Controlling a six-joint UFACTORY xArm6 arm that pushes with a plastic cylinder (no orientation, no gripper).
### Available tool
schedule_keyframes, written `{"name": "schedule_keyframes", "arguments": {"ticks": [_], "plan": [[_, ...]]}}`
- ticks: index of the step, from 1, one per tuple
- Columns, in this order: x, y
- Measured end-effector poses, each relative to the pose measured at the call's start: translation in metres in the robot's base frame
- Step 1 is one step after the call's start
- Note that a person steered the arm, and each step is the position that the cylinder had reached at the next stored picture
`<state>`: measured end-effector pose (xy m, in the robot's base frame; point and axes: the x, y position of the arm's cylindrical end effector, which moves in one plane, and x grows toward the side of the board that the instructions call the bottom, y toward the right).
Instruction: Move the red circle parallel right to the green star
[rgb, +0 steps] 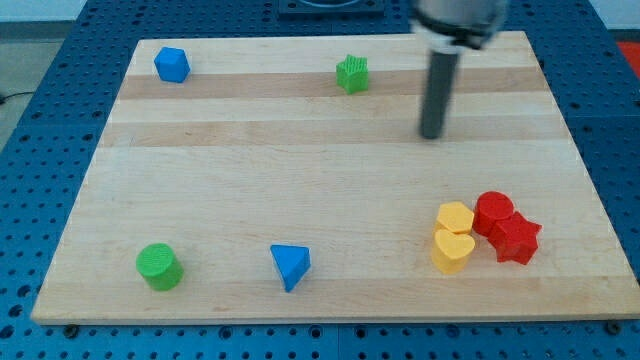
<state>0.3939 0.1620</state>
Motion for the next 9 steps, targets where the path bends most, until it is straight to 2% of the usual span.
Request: {"name": "schedule_keyframes", "arguments": {"ticks": [1,3,4,5,6,8,9], "plan": [[0.038,0.071],[0.159,0.084],[0.156,0.054],[0.125,-0.017],[0.125,-0.038],[0.035,-0.093],[0.009,-0.126]]}}
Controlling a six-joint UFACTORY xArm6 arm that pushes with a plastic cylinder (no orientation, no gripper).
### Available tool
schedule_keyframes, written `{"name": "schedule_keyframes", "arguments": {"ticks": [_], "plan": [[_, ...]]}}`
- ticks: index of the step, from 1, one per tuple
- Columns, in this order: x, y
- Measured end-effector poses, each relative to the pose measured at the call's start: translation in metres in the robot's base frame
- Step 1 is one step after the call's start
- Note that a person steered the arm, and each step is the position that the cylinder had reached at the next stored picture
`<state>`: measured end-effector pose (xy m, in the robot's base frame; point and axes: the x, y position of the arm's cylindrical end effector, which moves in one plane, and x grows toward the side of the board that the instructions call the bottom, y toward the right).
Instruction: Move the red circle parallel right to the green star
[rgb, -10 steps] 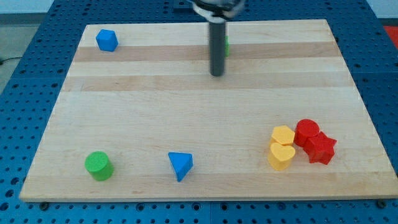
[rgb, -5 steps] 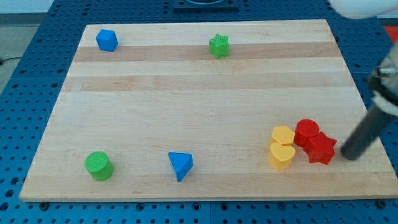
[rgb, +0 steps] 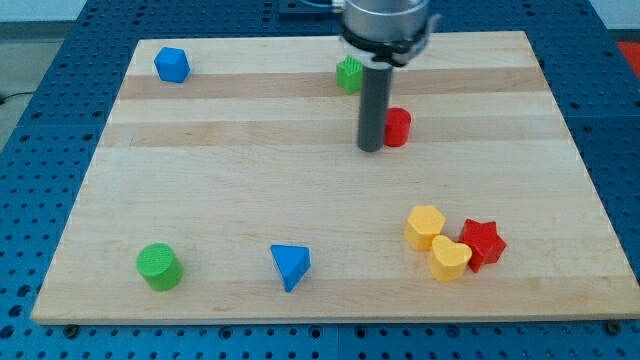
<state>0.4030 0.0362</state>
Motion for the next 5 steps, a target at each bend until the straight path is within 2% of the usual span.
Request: {"name": "schedule_keyframes", "arguments": {"ticks": [1,3,4,5], "plan": [[-0.016,0.012],[0.012,0.046],[0.003,0.094],[-0.029,0.126]]}}
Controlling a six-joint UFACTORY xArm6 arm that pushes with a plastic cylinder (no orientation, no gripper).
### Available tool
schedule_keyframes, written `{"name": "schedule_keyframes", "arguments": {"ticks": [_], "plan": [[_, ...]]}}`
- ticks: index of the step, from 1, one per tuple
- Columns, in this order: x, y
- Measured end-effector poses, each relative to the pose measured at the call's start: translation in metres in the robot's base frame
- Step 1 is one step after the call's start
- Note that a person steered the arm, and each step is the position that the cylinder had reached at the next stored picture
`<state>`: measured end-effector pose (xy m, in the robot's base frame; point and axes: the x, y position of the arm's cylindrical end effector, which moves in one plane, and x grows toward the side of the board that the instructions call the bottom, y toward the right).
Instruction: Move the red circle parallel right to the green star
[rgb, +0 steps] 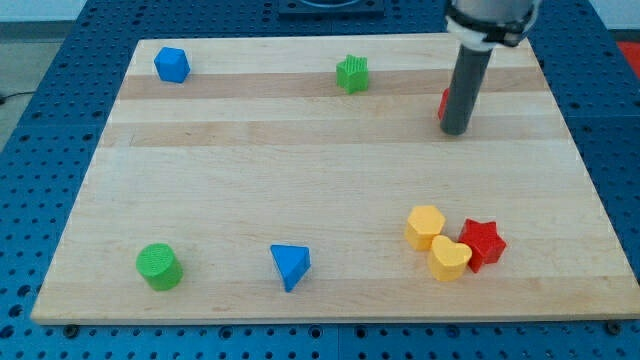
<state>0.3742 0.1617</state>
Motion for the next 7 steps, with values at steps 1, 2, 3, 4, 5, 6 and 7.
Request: {"name": "schedule_keyframes", "arguments": {"ticks": [1,2,3,4,5,6,7], "plan": [[-0.009,0.005],[-0.039,0.005],[-0.061,0.012],[-0.063,0.012],[-0.064,-0.012],[-0.070,-0.086],[-0.073,-0.135]]}}
